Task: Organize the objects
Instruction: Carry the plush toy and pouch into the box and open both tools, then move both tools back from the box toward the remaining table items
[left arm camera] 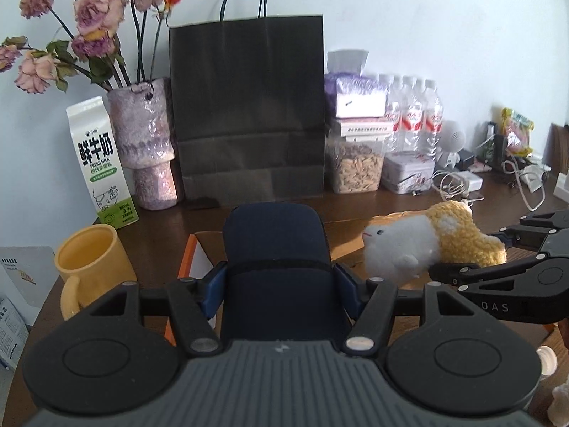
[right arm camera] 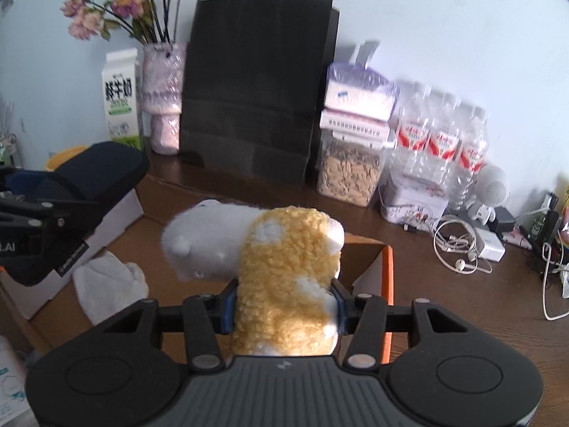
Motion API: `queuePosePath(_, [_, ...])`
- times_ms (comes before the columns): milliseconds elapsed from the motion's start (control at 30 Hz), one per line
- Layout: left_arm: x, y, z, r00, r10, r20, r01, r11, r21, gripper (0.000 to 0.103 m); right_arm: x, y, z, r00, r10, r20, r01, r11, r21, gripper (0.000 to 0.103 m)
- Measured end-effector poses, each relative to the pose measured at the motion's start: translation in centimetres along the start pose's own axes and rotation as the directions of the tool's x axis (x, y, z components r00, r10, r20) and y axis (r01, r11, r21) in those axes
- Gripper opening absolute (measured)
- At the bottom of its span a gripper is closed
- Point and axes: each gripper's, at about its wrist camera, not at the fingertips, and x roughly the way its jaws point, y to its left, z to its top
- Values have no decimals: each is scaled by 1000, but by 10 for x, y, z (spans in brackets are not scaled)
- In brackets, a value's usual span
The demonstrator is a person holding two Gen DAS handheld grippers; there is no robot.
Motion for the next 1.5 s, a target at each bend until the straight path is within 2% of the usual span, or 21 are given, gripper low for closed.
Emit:
queuePosePath(267, [24,3,-4,999,10,-51,-11,1000,-25,67,23,4,-2,999,-4,-54,2,1000,-25,52])
queuePosePath(333, [24,3,-5,999,24,-46,-25,999,-30,78,24,4,-2,998,-11,-55,10,1000,-20,67])
queuePosePath(367, [22,4,-6,999,36,-33,-37,999,-28,97,23,4,-2,999,-13,-53,12,1000,-13,86])
queuePosePath(400, [19,3,-6,998,59,-10,-60,998,-24,103,22,2,-2,999,-18,-42,18,1000,-6,98])
queuePosePath(433, [16,3,-7,997,78,13,-78,997,-18,103,20,2,-2,999,-22,-33,21,1000,-3,100])
queuePosePath(933, [-7,0,-12,996,85,20,-85,996,-6,103,-4,3,-9,1000,-8,0,8,1000,14,103])
queuePosePath(1500, [-71,2,-30,995,71,66,-68,997,-35,103,-70,11,-32,997,-15,72,15,1000,-1,103])
